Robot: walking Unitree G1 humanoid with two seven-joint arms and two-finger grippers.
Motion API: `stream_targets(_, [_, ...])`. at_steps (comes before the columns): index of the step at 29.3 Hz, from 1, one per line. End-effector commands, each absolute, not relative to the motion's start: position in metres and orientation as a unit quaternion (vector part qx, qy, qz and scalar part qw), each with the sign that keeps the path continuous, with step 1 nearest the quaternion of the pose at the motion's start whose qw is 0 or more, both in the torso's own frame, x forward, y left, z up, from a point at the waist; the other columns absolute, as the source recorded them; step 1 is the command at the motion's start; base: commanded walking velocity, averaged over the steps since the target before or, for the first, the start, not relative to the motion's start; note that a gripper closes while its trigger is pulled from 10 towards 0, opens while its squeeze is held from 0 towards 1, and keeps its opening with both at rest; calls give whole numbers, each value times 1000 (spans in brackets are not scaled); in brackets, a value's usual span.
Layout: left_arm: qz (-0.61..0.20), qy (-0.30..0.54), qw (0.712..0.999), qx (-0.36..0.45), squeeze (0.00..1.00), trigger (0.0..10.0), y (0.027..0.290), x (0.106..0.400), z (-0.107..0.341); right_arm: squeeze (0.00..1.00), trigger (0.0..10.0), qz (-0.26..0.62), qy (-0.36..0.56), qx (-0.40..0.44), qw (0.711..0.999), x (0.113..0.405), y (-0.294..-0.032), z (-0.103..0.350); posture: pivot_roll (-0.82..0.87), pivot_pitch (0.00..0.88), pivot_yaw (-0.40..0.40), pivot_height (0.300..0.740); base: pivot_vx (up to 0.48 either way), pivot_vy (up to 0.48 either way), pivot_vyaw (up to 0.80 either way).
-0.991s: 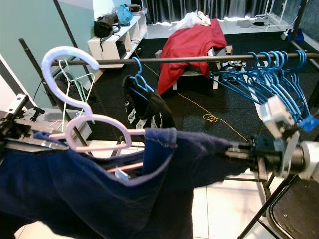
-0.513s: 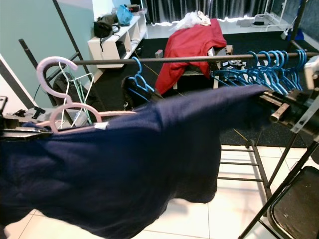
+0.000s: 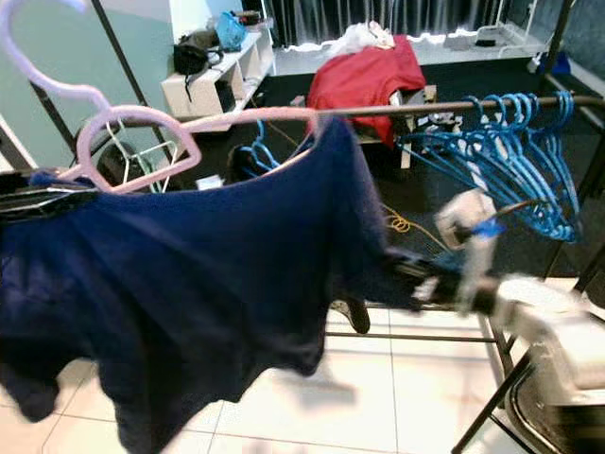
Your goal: Hang hanger
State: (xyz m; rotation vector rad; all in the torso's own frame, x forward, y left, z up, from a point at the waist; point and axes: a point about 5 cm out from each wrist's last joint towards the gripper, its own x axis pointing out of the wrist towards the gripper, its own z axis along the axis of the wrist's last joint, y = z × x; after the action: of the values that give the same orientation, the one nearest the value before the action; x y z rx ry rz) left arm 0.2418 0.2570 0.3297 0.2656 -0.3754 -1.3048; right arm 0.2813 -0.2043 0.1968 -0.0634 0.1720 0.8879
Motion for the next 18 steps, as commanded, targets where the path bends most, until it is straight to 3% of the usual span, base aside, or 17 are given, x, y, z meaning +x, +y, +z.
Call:
stream_targets(1, [-606, -199, 762, 112, 0, 10000, 257, 238, 337, 0, 0, 426, 83, -42, 900, 282, -201, 199, -122, 0, 114, 731, 0, 0, 0])
stream_targets(3, [-630, -190, 746, 103, 0, 10000, 251, 236, 335, 0, 0, 429, 66, -29, 900, 286, -191, 201, -126, 0, 111, 731, 0, 0, 0])
stream_targets(6, [-631, -159, 750, 119, 0, 10000, 250, 238, 327, 0, 0, 418, 46, -24, 907, 290, -193, 207, -129, 0, 114, 731, 0, 0, 0])
stream_targets(11, [-562, 80, 782, 259, 0, 10000, 272, 251, 257, 0, 0, 340, -91, 40, 935, 299, -228, 265, -127, 0, 114, 731, 0, 0, 0])
stream_targets(17, [-548, 100, 785, 270, 0, 10000, 278, 252, 250, 0, 0, 328, -113, 49, 937, 299, -236, 275, -127, 0, 114, 731, 0, 0, 0])
stream_targets(18, [-521, 104, 801, 276, 0, 10000, 288, 253, 251, 0, 0, 300, -145, 55, 941, 299, -254, 289, -126, 0, 113, 731, 0, 0, 0])
